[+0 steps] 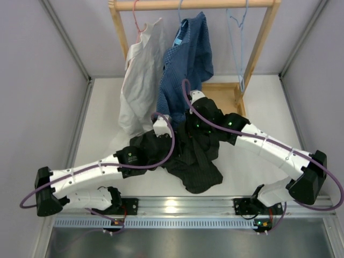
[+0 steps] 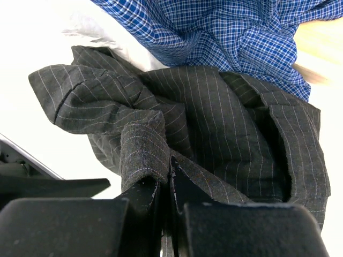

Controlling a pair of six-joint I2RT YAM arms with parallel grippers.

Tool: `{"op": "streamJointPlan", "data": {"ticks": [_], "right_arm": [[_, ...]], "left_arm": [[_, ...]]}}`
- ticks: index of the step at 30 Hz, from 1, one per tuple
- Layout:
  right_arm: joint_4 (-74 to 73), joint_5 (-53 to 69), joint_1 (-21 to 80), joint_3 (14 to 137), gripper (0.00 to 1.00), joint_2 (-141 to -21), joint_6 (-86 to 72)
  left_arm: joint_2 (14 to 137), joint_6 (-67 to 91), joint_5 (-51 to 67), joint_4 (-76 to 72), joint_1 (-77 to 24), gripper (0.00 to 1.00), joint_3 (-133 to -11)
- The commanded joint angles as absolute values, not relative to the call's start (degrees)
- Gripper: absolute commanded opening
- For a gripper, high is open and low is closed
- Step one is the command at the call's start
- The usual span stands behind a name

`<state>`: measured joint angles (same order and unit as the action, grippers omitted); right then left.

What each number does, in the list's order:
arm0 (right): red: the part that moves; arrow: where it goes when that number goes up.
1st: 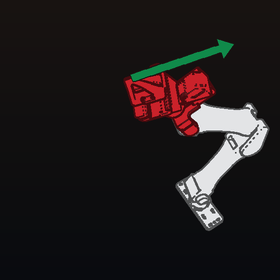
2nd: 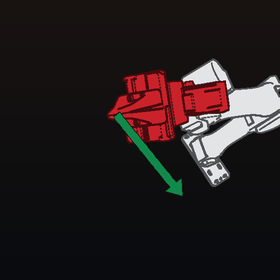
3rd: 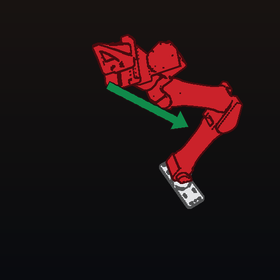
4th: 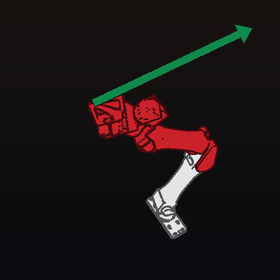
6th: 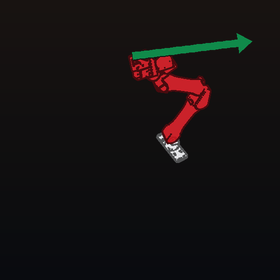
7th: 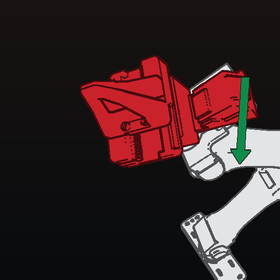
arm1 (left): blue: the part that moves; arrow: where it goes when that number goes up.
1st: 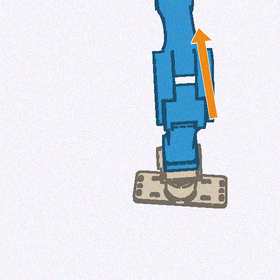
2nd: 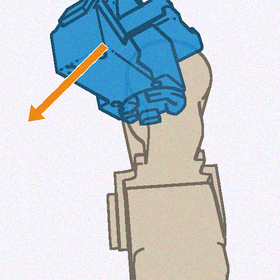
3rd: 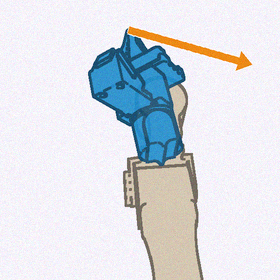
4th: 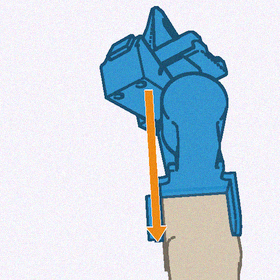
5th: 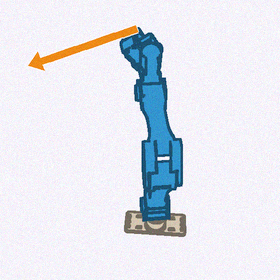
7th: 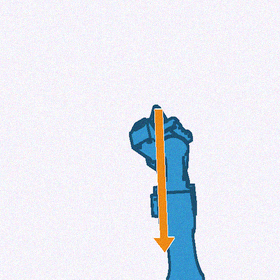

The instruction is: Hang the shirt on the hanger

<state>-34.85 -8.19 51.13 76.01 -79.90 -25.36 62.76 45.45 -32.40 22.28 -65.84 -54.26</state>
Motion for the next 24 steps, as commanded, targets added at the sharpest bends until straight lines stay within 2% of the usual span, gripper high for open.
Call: {"op": "streamJointPlan", "data": {"ticks": [1, 18, 20, 21, 22, 23, 24], "right_arm": [[-36.0, -9.1, 50.6, 78.7, 0.0, -79.8, -26.3], [-35.6, -5.5, 50.7, 77.6, 0.0, -79.3, -25.2], [-35.6, -5.6, 50.6, 77.5, 0.0, -78.9, -25.1], [-35.6, -5.8, 50.6, 77.3, 0.0, -78.8, -25.0], [-35.6, -6.0, 50.5, 77.1, 0.0, -78.6, -24.7], [-35.7, -6.0, 50.2, 76.6, 0.0, -78.4, -24.4], [-35.8, -5.7, 49.8, 76.2, 0.0, -78.3, -24.2]], "left_arm": [[63.9, 49.6, -39.1, 17.7, -69.4, 0.49, -54.2], [71.4, 51.0, -44.7, 4.7, -70.7, 0.52, -51.4], [71.9, 50.6, -45.3, 4.0, -70.6, 0.41, -51.4], [72.0, 50.5, -45.6, 4.0, -70.6, 0.32, -51.4], [72.0, 50.3, -45.8, 4.1, -70.6, 0.07, -51.3], [71.6, 49.8, -45.5, 4.9, -70.6, 0.0, -51.7], [71.0, 49.4, -45.1, 6.1, -70.7, 0.0, -51.9]]}}
